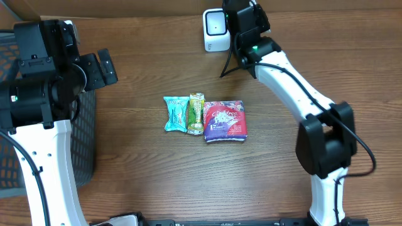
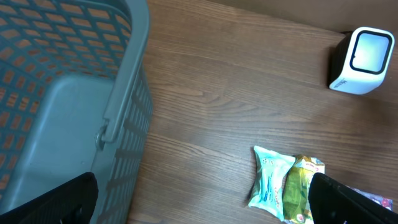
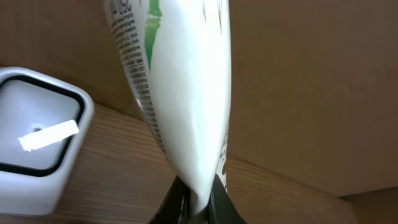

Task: Scan the item barcode
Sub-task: 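Carry the tube up to the white scanner and hold it there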

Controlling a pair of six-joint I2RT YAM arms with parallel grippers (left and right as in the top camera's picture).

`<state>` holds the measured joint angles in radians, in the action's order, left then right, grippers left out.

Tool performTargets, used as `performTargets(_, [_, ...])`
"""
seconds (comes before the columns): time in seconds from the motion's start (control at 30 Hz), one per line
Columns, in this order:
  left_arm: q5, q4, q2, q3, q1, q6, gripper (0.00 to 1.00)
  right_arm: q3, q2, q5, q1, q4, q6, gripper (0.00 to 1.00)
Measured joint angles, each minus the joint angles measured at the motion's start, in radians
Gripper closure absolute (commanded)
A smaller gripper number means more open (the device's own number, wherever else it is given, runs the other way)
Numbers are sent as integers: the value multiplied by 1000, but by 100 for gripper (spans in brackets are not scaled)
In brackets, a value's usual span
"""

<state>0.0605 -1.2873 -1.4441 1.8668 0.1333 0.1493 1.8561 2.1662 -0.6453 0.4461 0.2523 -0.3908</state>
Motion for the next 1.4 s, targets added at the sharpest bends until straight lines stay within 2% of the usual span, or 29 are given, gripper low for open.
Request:
performTargets(0.27, [0, 0, 0, 0, 0, 0, 1, 0, 143, -71, 3, -206, -216, 96])
performTargets(0.47, [0, 0, 0, 0, 0, 0, 1, 0, 207, -99, 36, -244, -340, 96])
performTargets(0.97, [0, 0, 0, 0, 0, 0, 0, 0, 218, -117, 79, -180, -377, 96])
performTargets(1.4, [0, 0, 0, 0, 0, 0, 0, 0, 216, -175, 114, -142, -342, 96])
